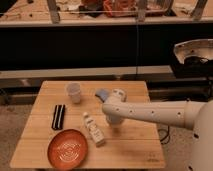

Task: Drag the pepper across the table

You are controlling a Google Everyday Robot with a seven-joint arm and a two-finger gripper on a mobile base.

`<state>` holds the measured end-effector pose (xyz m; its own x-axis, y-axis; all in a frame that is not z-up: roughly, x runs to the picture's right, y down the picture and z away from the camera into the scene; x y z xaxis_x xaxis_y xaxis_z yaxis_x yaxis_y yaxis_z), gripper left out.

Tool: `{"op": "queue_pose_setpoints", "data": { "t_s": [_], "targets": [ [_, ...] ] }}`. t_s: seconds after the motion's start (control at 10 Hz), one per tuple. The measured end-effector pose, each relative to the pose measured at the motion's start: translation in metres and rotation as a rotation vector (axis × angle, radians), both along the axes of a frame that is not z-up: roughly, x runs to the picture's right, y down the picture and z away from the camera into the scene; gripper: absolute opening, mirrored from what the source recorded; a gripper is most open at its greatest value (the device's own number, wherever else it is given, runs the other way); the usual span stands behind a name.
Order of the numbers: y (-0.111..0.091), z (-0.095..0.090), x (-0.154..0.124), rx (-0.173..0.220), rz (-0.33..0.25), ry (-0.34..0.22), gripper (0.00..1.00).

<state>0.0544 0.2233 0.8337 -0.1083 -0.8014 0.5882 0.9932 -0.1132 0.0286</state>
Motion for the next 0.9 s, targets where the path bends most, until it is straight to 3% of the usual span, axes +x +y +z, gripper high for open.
{"op": "queue_pose_setpoints", "data": {
  "t_s": [0.9],
  "targets": [
    [0.007, 0.001, -0.048, -0.016, -0.053, -0.054, 0.00]
  ]
}}
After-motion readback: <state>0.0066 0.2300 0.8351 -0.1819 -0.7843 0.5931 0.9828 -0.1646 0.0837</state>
